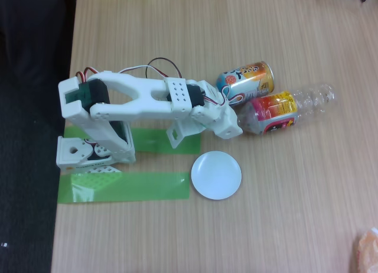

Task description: Pick up the plastic bottle and stand it up on the white place

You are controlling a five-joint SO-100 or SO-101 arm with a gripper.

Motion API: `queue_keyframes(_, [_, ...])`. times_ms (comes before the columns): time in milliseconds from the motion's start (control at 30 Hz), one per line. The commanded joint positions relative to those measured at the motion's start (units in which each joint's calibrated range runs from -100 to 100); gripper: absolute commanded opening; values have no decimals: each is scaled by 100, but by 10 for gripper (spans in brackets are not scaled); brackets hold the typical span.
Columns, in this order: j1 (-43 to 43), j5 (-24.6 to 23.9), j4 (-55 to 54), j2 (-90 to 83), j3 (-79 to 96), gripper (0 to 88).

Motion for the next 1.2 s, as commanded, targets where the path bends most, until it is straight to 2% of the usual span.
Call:
queue_keyframes(0, [-14,-19,-28,-10,-81,237])
queue_keyframes(933, [-14,13,15,-1,-45,236])
queue_keyframes(1167, [-29,13,23,-1,-45,125])
